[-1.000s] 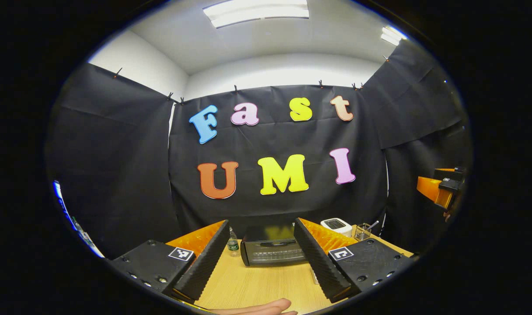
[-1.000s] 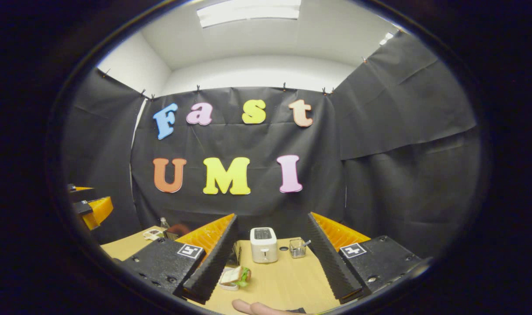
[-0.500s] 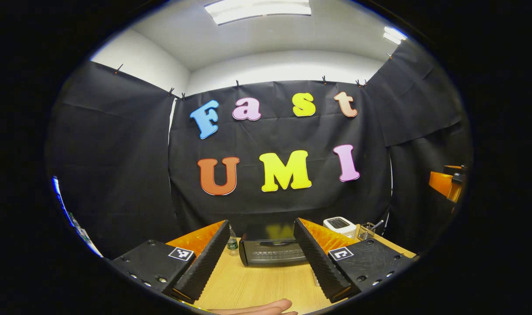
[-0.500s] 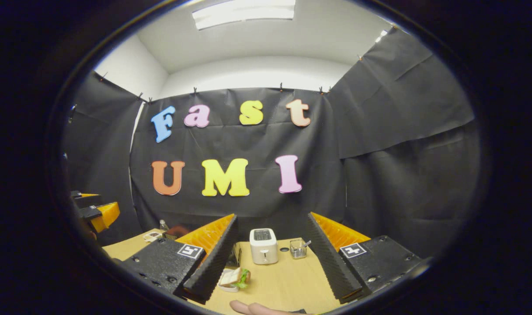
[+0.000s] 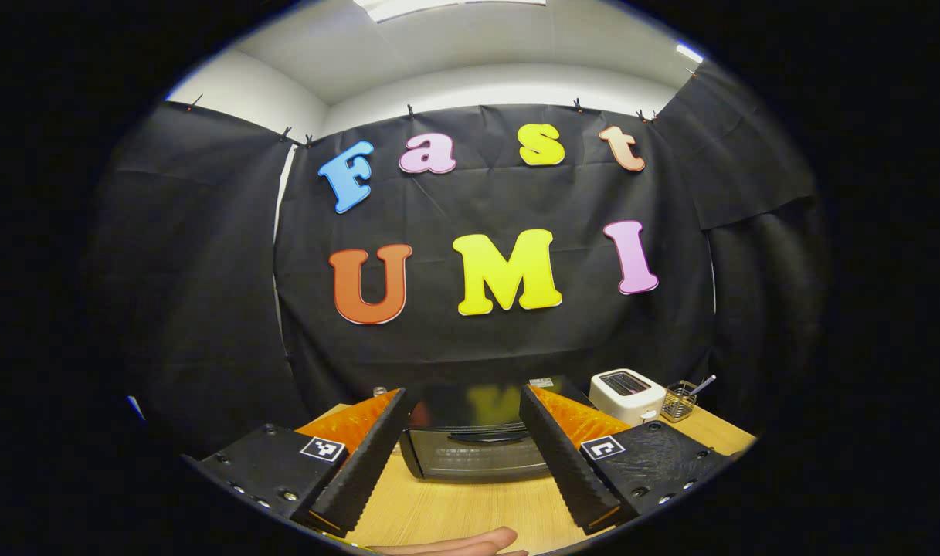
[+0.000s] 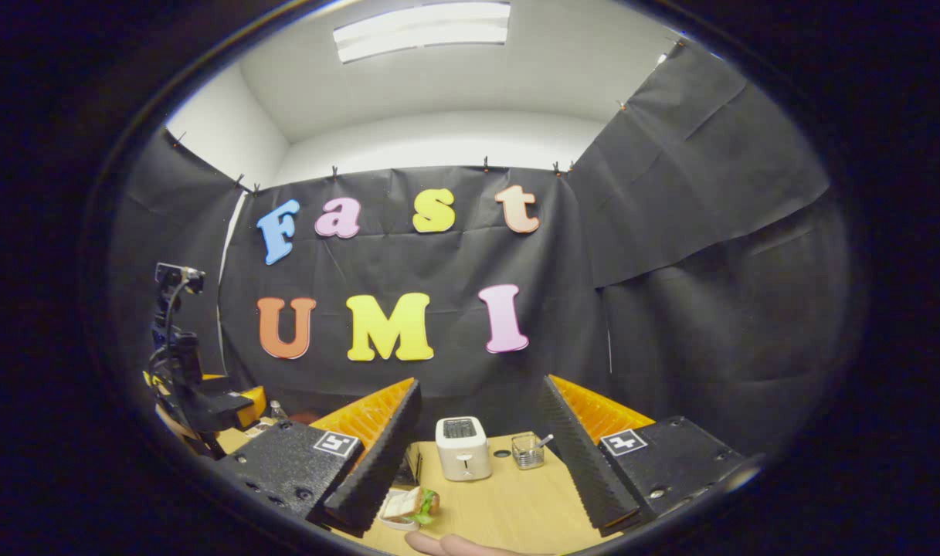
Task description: Open the electric oven with the left hand, put the food in, and close the electric oven.
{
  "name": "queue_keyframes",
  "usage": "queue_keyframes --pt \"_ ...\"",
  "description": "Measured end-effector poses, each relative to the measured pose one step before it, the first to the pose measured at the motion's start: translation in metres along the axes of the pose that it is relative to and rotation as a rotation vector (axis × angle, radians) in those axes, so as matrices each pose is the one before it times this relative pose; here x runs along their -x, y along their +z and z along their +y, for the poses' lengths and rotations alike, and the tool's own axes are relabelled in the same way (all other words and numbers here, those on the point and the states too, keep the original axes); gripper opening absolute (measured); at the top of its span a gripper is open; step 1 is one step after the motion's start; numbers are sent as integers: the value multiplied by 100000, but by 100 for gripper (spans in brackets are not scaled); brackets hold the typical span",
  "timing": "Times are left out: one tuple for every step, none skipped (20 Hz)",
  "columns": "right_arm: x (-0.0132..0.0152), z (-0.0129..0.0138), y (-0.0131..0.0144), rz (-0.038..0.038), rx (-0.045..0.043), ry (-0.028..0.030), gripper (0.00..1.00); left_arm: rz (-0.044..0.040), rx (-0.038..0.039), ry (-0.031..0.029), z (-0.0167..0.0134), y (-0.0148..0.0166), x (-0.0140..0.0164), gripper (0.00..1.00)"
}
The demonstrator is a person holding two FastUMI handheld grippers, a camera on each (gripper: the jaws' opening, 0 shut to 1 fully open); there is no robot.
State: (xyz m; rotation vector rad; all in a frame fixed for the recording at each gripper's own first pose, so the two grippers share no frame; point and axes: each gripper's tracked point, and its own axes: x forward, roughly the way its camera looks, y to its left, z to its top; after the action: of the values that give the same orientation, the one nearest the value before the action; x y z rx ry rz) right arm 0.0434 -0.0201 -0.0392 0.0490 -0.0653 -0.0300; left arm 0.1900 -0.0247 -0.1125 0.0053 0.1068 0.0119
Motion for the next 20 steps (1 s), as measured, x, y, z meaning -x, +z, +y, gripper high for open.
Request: queue_keyframes --pt "-305 -132 -635 1186 448 230 99 3059 -263 -518 -203 -1618 -2135 95" --pt "-223 -202 -427 701 384 -95 98 4321 -323 967 77 -1601 -1982 95" --pt "-312 -90 -343 208 339 348 99 4816 -87 -365 -298 -1560 -1848 95" --pt "-88 -68 -266 194 165 498 99 3622 74 -464 -318 -1197 -1739 96" --pt "-239 -79 -444 345 370 372 99 3190 257 -726 -419 -1165 -1624 95" --pt "-46 -183 -250 355 631 466 99 1818 -197 -461 -183 -819 -1567 96" --pt "17 -247 -407 -20 372 334 99 1287 -184 158 -243 -614 -1486 96" --pt "-55 -338 -173 -105 251 157 99 1878 -32 -521 -333 -846 -1519 95" --pt "-66 -398 -280 74 21 -262 99 623 732 -12 -403 -422 -1255 95" --pt "2 -459 -267 -10 25 -444 99 1901 1747 -203 -392 -519 -1055 95" --pt "-12 -447 -176 22 216 -357 99 610 1205 -801 -507 -364 -1050 95" --pt "-72 -371 -73 -76 184 -593 99 659 156 720 -72 -250 -932 96" --pt "76 -348 -148 129 8 -519 99 660 -765 925 87 -271 -746 95" --pt "110 -280 -15 -312 -491 -302 99 1300 258 1195 205 -359 -535 88" --pt "65 -248 -101 361 -394 -537 99 963 1861 -495 -314 -192 -308 96" --pt "66 -104 -172 309 -108 271 99 -347 942 -1609 -416 117 -57 98" --pt "142 45 -136 227 39 504 99 995 1042 331 174 -262 -57 95" --pt "104 -66 169 -188 114 -38 99 705 1258 793 25 -179 376 93" --pt "44 -82 202 -433 251 -84 99 887 -1292 26 -33 -173 165 94" --pt "149 47 231 -468 463 -107 99 316 -942 -261 42 -9 283 94"
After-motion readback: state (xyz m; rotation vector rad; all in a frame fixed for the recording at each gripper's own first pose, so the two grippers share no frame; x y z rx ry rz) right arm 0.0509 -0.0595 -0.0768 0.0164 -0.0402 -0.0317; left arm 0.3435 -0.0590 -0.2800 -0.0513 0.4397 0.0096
